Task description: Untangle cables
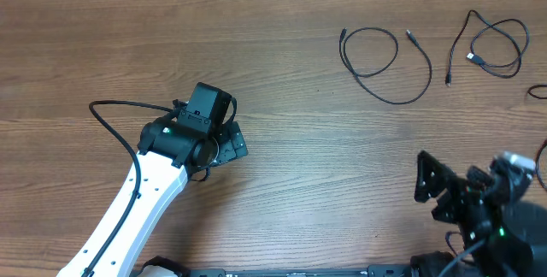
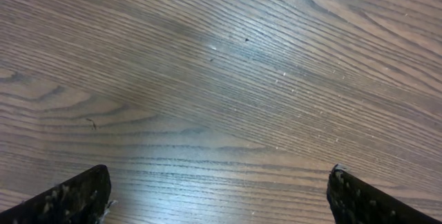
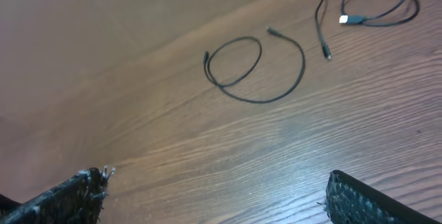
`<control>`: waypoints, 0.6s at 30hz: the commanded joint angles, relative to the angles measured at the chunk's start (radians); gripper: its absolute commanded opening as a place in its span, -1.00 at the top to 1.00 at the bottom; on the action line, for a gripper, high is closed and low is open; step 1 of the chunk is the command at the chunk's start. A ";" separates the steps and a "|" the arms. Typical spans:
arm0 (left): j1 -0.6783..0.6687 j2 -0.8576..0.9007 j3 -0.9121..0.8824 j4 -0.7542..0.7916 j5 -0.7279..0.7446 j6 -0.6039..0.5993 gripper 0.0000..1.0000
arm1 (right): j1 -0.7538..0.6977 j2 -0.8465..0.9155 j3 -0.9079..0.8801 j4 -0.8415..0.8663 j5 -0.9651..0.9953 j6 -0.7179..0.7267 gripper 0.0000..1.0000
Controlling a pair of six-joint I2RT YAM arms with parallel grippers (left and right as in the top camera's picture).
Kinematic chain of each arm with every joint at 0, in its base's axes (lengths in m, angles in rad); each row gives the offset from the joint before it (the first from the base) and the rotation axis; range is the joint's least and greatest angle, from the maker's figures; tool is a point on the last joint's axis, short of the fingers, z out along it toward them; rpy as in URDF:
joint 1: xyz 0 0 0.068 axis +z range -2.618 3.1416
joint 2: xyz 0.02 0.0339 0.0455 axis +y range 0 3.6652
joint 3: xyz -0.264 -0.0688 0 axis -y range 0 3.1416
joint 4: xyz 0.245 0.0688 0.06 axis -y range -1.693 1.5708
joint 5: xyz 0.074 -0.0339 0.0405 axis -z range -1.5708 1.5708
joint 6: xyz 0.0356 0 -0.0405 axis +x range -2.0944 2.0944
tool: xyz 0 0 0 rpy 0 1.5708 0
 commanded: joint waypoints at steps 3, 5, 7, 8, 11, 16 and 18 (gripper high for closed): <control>0.003 -0.008 -0.005 0.000 -0.016 -0.014 -0.99 | -0.048 -0.121 -0.096 0.012 0.007 0.004 -1.00; 0.003 -0.008 -0.005 0.000 -0.016 -0.014 -0.99 | -0.055 -0.150 -0.126 0.064 0.007 0.004 -1.00; 0.003 -0.008 -0.005 0.000 -0.016 -0.014 -0.99 | -0.057 -0.182 -0.161 0.139 0.007 0.004 -1.00; 0.003 -0.008 -0.005 0.000 -0.016 -0.014 -0.99 | -0.057 -0.212 -0.196 0.202 0.006 0.004 -1.00; 0.003 -0.008 -0.005 0.000 -0.017 -0.014 -0.99 | -0.057 -0.256 -0.255 0.288 0.006 0.004 -1.00; 0.003 -0.008 -0.005 0.000 -0.016 -0.014 -0.99 | -0.057 -0.318 -0.362 0.402 0.006 0.004 -0.99; 0.003 -0.008 -0.005 0.000 -0.016 -0.014 -0.99 | -0.057 -0.341 -0.403 0.440 0.006 0.004 -1.00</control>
